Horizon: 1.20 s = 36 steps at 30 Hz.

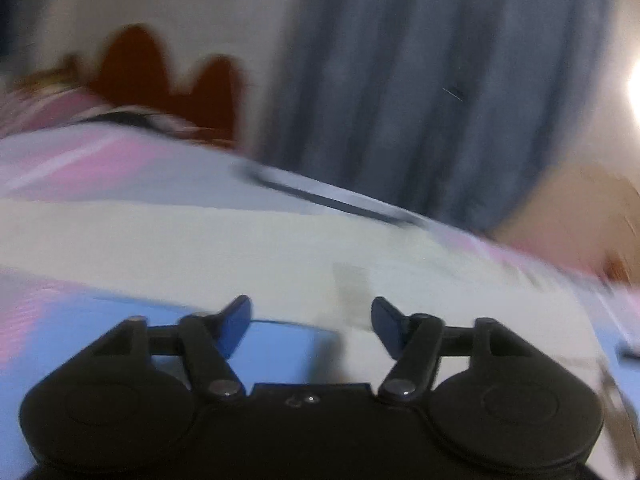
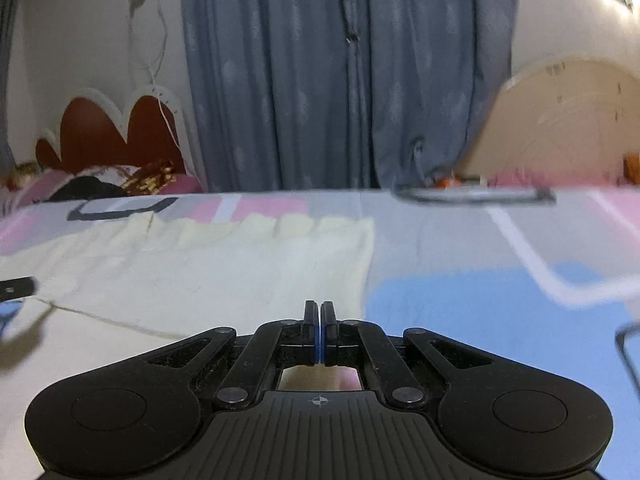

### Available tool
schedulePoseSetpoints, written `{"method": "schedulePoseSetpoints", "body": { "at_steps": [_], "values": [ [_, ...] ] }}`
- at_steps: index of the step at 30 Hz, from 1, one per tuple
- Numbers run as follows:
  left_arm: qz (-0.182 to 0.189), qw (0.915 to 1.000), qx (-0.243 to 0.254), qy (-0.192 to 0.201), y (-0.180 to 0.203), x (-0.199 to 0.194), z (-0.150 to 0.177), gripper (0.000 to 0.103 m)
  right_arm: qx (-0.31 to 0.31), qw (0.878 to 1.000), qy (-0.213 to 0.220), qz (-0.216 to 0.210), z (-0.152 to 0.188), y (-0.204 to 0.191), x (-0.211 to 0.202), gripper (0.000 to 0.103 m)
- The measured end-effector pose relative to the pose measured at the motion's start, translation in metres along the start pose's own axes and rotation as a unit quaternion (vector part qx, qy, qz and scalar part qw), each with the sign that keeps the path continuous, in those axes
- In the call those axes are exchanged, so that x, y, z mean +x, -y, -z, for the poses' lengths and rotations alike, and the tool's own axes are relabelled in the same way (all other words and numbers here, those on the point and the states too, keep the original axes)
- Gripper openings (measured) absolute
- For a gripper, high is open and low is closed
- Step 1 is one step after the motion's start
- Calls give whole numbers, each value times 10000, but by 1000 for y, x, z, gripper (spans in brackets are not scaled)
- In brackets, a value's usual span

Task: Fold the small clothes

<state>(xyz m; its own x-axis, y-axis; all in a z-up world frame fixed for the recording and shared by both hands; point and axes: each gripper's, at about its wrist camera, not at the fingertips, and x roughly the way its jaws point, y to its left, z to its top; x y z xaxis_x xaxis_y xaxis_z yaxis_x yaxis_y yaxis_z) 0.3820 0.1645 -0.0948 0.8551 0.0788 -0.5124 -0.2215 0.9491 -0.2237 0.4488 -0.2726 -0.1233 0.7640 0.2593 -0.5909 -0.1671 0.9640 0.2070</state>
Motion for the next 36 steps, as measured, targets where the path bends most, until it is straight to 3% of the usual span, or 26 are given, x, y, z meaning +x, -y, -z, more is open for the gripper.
{"method": "schedulePoseSetpoints", "body": {
  "at_steps": [3, 6, 9, 13, 17, 21, 23, 24, 27, 30, 34, 36],
  "values": [
    [-637, 9932, -944, 221, -84, -24, -4, 47, 271, 9994, -205, -21, 14, -6, -7, 0],
    [-864, 9690, -2290, 328, -167, -41, -4, 51, 571, 9978, -298, -120, 18, -14, -8, 0],
    [-639, 9422, -3254, 478, -225, -46, -2, 48, 883, 9953, -359, -191, 18, -21, -5, 0],
    [-383, 9257, -3719, 580, -254, -40, -10, 48, 1012, 9939, -388, -227, 11, -36, 0, 0],
    [-297, 9175, -3898, 725, -260, -30, -12, 46, 1000, 9939, -389, -236, 4, -50, 1, 0],
    [-252, 9179, -3889, 745, -262, -22, -15, 43, 985, 9942, -385, -219, 0, -56, 3, 0],
    [-363, 9180, -3894, 662, -266, -15, -18, 26, 1000, 9940, -389, -191, -1, -56, 3, 0],
    [-445, 9180, -3903, 548, -270, -11, -18, 4, 1015, 9939, -392, -175, -1, -56, 3, 0],
    [-430, 9163, -3939, 589, -276, -7, -16, 3, 1037, 9938, -386, -135, -2, -53, 3, 0],
    [-491, 9256, -3696, 654, -261, -10, -23, 2, 1052, 9938, -335, -121, -4, -48, 0, 0],
    [80, 9619, -2633, 731, -197, -9, -51, 2, 1096, 9935, -301, -85, -2, -39, -2, 0],
    [464, 9738, -2150, 584, -152, 0, -62, 2, 1141, 9930, -291, -73, -1, -36, -2, 0]
  ]
}}
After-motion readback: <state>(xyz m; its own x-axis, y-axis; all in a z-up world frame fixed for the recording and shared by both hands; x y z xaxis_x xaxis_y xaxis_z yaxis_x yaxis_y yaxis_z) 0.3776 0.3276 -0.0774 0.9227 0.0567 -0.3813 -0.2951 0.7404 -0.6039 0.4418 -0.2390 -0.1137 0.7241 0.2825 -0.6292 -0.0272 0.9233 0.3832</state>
